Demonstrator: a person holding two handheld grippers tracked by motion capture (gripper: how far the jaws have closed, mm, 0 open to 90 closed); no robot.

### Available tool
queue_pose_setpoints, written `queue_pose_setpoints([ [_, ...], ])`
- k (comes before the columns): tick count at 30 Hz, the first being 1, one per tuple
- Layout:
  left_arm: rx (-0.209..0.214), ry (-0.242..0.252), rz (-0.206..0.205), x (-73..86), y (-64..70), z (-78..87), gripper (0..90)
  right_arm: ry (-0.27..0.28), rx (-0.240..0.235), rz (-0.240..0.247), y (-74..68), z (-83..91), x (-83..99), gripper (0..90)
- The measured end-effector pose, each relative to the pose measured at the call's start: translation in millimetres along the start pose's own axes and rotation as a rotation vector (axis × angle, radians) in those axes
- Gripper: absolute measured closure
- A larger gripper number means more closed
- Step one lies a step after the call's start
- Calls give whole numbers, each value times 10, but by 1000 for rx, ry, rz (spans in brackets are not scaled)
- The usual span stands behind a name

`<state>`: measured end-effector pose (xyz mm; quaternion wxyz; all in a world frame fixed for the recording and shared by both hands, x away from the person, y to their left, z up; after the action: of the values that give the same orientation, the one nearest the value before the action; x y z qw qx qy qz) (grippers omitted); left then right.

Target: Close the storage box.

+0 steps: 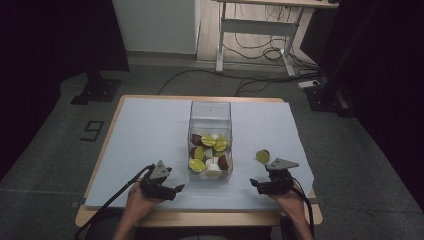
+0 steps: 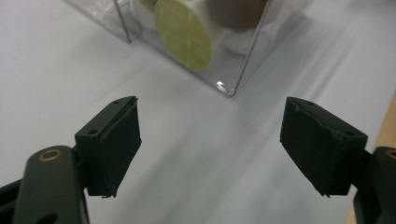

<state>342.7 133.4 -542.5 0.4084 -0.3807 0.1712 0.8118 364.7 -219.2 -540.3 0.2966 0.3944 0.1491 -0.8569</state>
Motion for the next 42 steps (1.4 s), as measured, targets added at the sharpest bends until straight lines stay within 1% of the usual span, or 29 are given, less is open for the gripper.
queue_pose_setpoints([
  [5, 16, 21, 1, -64, 31, 7, 229, -2, -35, 13, -86, -17, -47, 202],
  [8, 12, 31, -4, -101, 31, 22, 252, 3, -62, 18, -146, -28, -83, 228],
  [13, 8, 49, -27, -162, 41, 47, 333, 14, -105, 22, -231, -30, -158, 273],
  [15, 9, 57, -27, -179, 40, 50, 375, 16, -121, 29, -263, -30, -187, 306],
  [19, 11, 61, -29, -206, 41, 44, 428, 17, -149, 42, -331, -41, -246, 368],
  [22, 21, 68, -29, -240, 53, 38, 458, 11, -156, 57, -368, -56, -278, 418],
  [26, 23, 70, -42, -294, 66, 31, 501, 15, -178, 70, -432, -74, -333, 494],
  [29, 26, 75, -34, -321, 58, 30, 528, 12, -196, 79, -486, -88, -375, 523],
  [34, 27, 78, -34, -350, 48, 34, 563, 8, -225, 96, -569, -129, -446, 559],
  [38, 31, 72, -38, -370, 49, 5, 580, 4, -228, 109, -607, -157, -493, 585],
  [42, 42, 72, -43, -384, 57, -25, 585, -2, -220, 119, -620, -189, -516, 611],
])
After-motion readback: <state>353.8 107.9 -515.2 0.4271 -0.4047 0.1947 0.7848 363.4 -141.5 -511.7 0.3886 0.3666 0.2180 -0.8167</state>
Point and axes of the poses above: each handheld gripper's, and its own axes: z roughly backward along the jaws, x roughly out of its underside, y roughly to its right, the point moved 6 cm from there along -z, roughly forward along the jaws, and after that the axes turned 2 degrees about -z, right-handed, at the moved point
